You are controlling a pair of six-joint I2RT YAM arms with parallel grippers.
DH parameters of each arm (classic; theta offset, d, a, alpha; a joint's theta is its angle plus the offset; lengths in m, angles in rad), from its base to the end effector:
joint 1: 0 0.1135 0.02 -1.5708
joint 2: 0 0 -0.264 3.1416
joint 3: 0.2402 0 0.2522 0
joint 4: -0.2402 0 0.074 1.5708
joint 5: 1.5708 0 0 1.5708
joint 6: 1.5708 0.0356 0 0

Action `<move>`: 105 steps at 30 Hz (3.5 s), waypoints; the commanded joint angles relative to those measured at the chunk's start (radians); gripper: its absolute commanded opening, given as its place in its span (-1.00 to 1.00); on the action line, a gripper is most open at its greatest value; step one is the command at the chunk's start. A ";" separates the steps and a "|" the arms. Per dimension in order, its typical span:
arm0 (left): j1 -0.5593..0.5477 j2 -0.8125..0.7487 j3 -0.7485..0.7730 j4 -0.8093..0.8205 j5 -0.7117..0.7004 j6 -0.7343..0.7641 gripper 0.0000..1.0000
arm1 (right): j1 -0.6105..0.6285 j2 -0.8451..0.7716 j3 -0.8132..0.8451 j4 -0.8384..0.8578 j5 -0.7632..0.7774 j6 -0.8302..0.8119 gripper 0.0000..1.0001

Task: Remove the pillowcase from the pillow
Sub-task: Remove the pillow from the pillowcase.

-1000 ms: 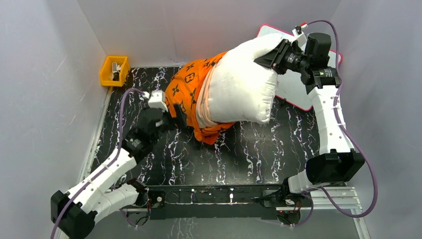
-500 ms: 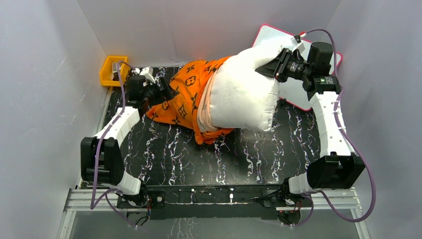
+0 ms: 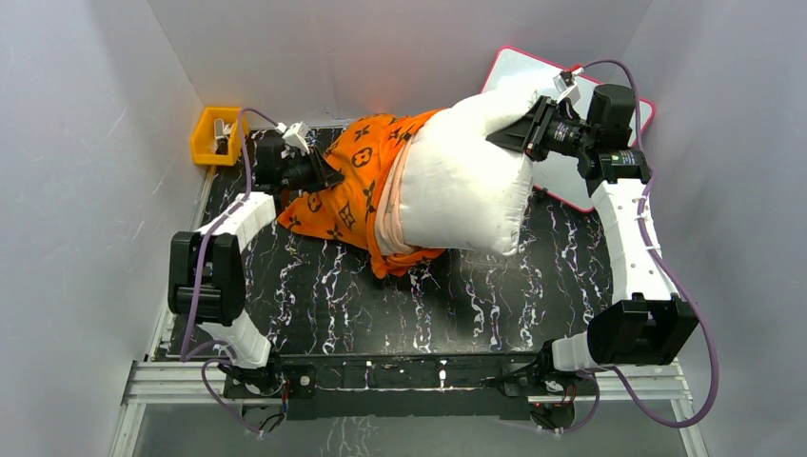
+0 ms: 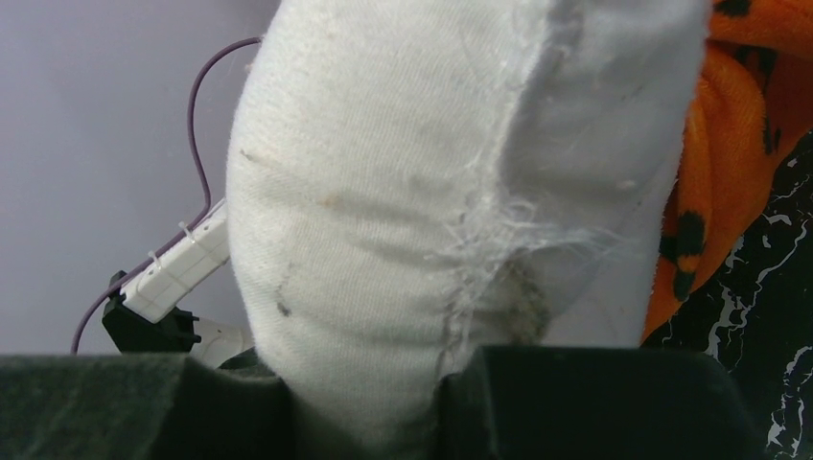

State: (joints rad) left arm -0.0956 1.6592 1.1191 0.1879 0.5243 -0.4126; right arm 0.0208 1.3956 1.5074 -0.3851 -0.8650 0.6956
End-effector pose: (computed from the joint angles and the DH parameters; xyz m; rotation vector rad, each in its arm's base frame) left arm 0.3792 -0.0543 0.2658 0.0523 1.9639 -0.8403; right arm 0.3036 0.0334 0.4342 0.0014 1.9421 1.2798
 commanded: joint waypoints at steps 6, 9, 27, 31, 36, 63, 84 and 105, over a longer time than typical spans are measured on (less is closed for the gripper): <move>-0.003 0.033 0.038 0.030 0.050 0.006 -1.00 | 0.014 -0.045 0.032 0.054 -0.136 0.012 -1.00; 0.014 -0.002 0.058 -0.069 -0.102 0.074 -1.00 | 0.014 -0.053 0.045 0.040 -0.120 0.000 -1.00; 0.009 -0.104 -0.025 0.171 0.240 0.154 0.97 | 0.014 -0.079 -0.044 0.234 -0.171 0.149 -1.00; -0.070 -0.037 0.048 0.111 0.165 0.231 0.97 | 0.015 -0.083 -0.045 0.214 -0.169 0.137 -1.00; -0.113 0.041 0.121 0.013 0.049 0.293 0.86 | 0.016 -0.086 -0.043 0.205 -0.170 0.132 -1.00; 0.213 -0.386 -0.050 -0.371 -0.731 0.248 -1.00 | -0.011 0.016 -0.063 0.758 -0.328 0.543 -1.00; 0.175 -0.258 -0.148 -0.303 -0.035 0.248 -1.00 | 0.186 0.473 0.188 1.250 -0.439 0.993 -1.00; 0.449 -0.379 -0.351 -0.461 -0.753 0.014 -1.00 | -0.219 0.348 0.264 1.509 -0.338 1.336 -1.00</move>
State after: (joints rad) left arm 0.2638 1.3296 0.7959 -0.1734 0.1616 -0.4515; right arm -0.0792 1.8519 1.6535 0.8803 -1.3529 1.8023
